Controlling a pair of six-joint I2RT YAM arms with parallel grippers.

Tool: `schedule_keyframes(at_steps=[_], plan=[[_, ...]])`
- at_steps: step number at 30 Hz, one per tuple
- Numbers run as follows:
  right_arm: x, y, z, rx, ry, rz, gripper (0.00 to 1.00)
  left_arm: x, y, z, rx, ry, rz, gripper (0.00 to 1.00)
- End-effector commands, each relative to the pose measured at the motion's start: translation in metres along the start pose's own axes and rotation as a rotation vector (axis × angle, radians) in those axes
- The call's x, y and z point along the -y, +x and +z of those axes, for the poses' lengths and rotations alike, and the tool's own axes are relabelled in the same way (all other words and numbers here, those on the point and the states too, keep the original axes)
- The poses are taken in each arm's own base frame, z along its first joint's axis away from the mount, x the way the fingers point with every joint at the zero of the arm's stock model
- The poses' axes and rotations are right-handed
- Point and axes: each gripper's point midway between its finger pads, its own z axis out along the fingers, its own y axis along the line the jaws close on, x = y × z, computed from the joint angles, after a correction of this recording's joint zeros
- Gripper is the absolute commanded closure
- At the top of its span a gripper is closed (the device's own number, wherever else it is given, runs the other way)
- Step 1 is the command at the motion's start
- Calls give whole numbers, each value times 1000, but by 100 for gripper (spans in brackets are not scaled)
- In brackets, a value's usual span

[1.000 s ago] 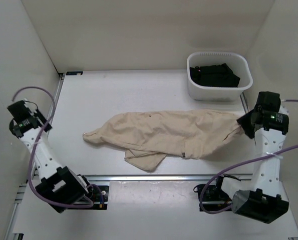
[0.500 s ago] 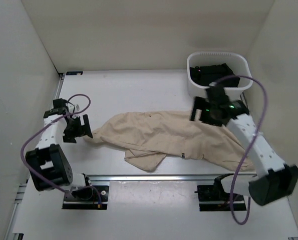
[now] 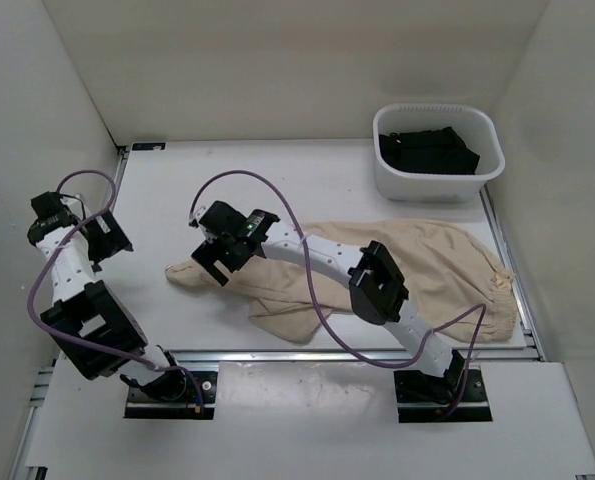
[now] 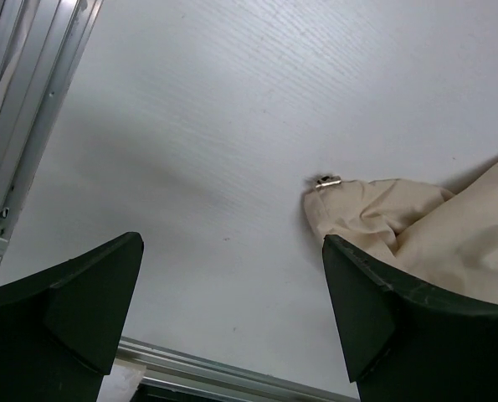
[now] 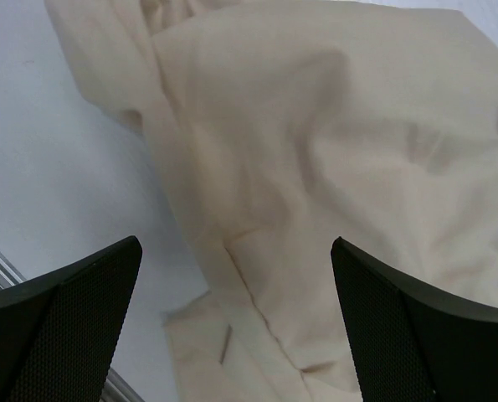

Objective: Fold and stack the trousers
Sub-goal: Flatten the trousers out

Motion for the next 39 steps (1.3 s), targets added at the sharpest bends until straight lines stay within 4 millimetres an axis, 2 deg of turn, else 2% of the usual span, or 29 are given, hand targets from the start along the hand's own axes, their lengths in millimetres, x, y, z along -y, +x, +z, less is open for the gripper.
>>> schedule_keyframes(at_steps=[1,4,5,7,10,11,13,14,15,16,18,19,22,23,25,26,27,28,29,30,31,32,33,34,35,36,37,38,39], plan=[[-16,-27,-4,100,-51,-44,2,1,10,-17,26,15,-14,0],[-36,-24,19,94,-70,-35,2,4,20,-21,25,24,-14,0],[-50,-18,23,80,-84,-55,2,4,19,-24,34,24,-12,0],[-53,-12,40,76,-55,-35,2,4,28,-24,19,24,-15,0],[-34,5,69,41,68,29,2,6,26,-31,47,24,-9,0],[-28,14,81,24,105,38,5,6,25,-33,56,24,-7,0],[-25,16,90,20,124,37,12,7,21,-37,74,24,-3,0],[-30,14,92,28,97,39,23,8,18,-42,86,24,0,0],[-37,11,93,37,57,30,59,8,15,-44,95,24,2,0],[-42,11,93,32,28,30,75,11,13,-48,100,33,3,0],[-41,-3,82,66,37,22,100,14,13,-50,95,48,3,0],[-36,-12,73,85,66,24,100,15,9,-55,114,48,7,0],[-9,-62,6,218,157,69,100,15,5,-57,125,48,10,0],[6,-87,-47,307,204,119,100,19,-3,-66,160,58,19,0],[50,-86,-96,347,311,278,100,26,-11,-73,184,93,28,0],[69,-96,-163,446,353,358,100,34,-13,-79,195,131,35,0],[101,-67,-175,398,454,420,100,39,-17,-87,207,154,41,0],[126,-61,-240,507,540,539,100,47,-16,-90,202,180,52,2],[140,-45,-262,522,586,590,100,67,-11,-92,178,220,106,2],[160,-10,-267,468,658,624,100,83,1,-95,134,258,136,4],[165,3,-312,542,668,674,100,96,10,-95,103,292,170,4],[174,18,-328,567,718,714,100,123,25,-100,73,349,256,4],[180,46,-329,526,769,719,100,137,43,-96,20,387,299,4],[181,62,-358,580,780,755,100,149,57,-99,-6,410,351,4],[182,74,-366,599,796,799,100,161,70,-98,-34,429,410,2],[186,88,-373,602,825,827,100,183,98,-98,-82,457,544,1],[189,112,-384,592,857,846,100,194,114,-99,-102,467,618,1],[192,123,-391,616,890,888,100,205,129,-97,-134,473,693,0],[193,132,-397,624,908,904,100,222,163,-91,-208,475,841,0]])
